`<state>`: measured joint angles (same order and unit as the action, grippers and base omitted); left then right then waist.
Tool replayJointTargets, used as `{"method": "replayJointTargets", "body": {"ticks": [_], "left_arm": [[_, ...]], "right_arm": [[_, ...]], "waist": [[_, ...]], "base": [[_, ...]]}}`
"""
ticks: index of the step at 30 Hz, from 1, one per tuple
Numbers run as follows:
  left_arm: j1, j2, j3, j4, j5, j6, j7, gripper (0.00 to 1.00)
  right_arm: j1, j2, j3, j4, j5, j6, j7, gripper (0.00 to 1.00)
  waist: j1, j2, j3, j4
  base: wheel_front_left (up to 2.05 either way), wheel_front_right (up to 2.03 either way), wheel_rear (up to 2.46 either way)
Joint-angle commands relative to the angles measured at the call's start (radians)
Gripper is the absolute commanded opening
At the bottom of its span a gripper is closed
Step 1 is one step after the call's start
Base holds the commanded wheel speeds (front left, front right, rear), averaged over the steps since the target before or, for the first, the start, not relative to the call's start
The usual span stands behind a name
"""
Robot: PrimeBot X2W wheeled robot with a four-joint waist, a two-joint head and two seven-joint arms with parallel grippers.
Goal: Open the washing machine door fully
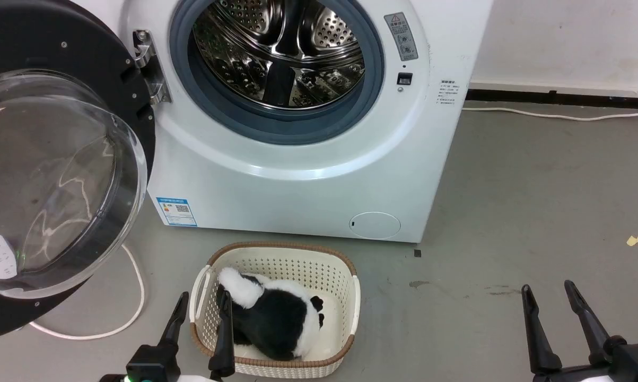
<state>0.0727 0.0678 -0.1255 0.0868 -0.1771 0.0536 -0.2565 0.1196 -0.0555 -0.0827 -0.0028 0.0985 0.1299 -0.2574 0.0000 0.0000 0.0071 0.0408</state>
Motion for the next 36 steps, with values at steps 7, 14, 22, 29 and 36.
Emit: {"method": "replayJointTargets", "body": {"ticks": [7,14,22,29,36], "left_arm": [[0.005,-0.004,-0.004,-0.007,0.012,0.003,-0.005,1.00],[0.001,-0.007,0.000,0.000,-0.012,0.002,-0.005,1.00],[-0.001,-0.005,0.004,0.000,-0.018,-0.004,0.004,0.00],[-0.005,-0.006,0.011,-0.005,-0.007,-0.007,0.018,0.00],[-0.009,-0.006,0.017,-0.010,0.004,-0.010,0.033,0.00]], "right_arm": [[0.015,0.005,0.006,0.001,0.011,0.001,-0.004,1.00],[0.012,0.005,0.010,0.002,0.013,0.001,-0.004,1.00],[-0.002,0.000,0.009,0.000,0.009,0.000,0.003,0.00],[-0.009,0.000,0.013,0.000,0.003,0.000,0.017,0.00],[-0.015,0.001,0.017,0.000,-0.003,0.000,0.032,0.00]], "waist": [[0.0000,0.0000,0.002,0.000],[0.0000,0.0000,0.009,0.002],[0.0000,0.0000,0.013,0.002],[0.0000,0.0000,0.012,0.000],[0.0000,0.0000,0.011,-0.003]], "base": [[0.00,0.00,0.00],[0.00,0.00,0.00],[0.00,0.00,0.00],[0.00,0.00,0.00],[0.00,0.00,0.00]]}}
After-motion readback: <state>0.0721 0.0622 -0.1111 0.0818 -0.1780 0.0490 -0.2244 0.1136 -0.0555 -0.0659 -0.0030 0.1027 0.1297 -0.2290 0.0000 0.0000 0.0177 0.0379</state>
